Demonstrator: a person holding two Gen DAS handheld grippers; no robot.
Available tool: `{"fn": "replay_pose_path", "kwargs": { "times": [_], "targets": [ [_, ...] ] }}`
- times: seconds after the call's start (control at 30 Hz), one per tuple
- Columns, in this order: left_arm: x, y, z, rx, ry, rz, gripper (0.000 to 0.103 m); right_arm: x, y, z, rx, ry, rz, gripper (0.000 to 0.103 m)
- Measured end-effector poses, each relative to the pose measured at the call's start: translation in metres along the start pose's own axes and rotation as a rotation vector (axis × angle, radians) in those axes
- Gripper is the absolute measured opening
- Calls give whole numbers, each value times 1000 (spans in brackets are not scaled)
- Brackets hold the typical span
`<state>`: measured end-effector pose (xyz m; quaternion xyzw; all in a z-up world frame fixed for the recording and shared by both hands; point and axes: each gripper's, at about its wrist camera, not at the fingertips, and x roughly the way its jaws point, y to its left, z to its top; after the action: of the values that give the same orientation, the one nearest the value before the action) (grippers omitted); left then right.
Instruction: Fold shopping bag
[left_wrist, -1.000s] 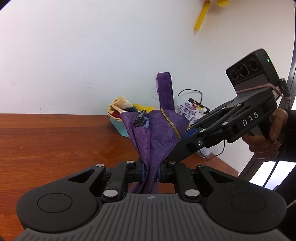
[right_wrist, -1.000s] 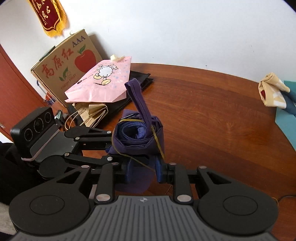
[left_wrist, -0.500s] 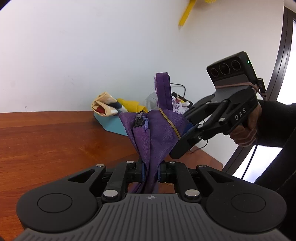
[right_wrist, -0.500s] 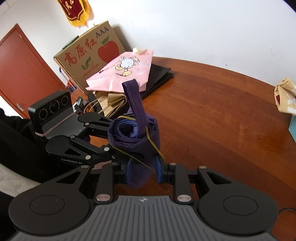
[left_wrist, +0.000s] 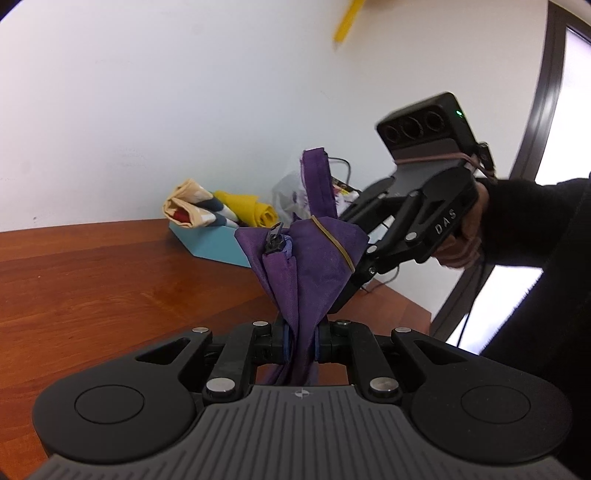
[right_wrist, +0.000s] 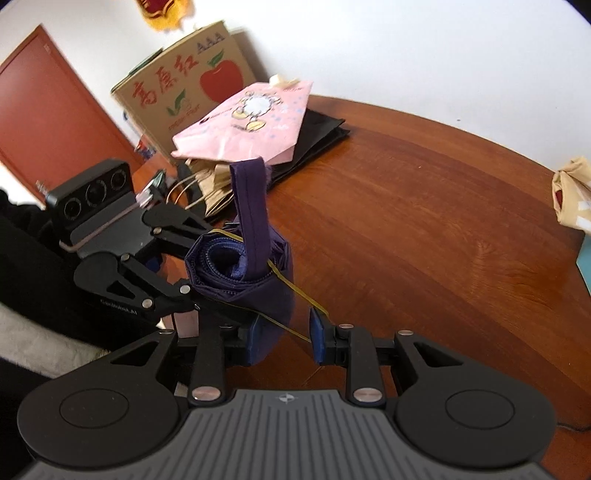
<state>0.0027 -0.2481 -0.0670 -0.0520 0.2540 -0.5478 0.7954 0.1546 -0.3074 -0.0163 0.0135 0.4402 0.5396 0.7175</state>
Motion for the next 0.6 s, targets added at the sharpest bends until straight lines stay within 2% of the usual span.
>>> {"fn": "replay_pose_path", "kwargs": {
  "times": [0.1,0.33,0.5,0.6],
  "targets": [
    [-12,-5,-4,52,22,-28,12,3,-4,0,-23,49,40,31],
    [-17,-4,-5,83,48,-77,12,3,-12,-3,-63,136,129,31],
    [-16,1,-6,30,59,-107,12,2,-1,-3,-145,147,123,35],
    [-15,4,-6,2,58,-109,12,0,11,-4,-224,148,114,43]
  ]
}}
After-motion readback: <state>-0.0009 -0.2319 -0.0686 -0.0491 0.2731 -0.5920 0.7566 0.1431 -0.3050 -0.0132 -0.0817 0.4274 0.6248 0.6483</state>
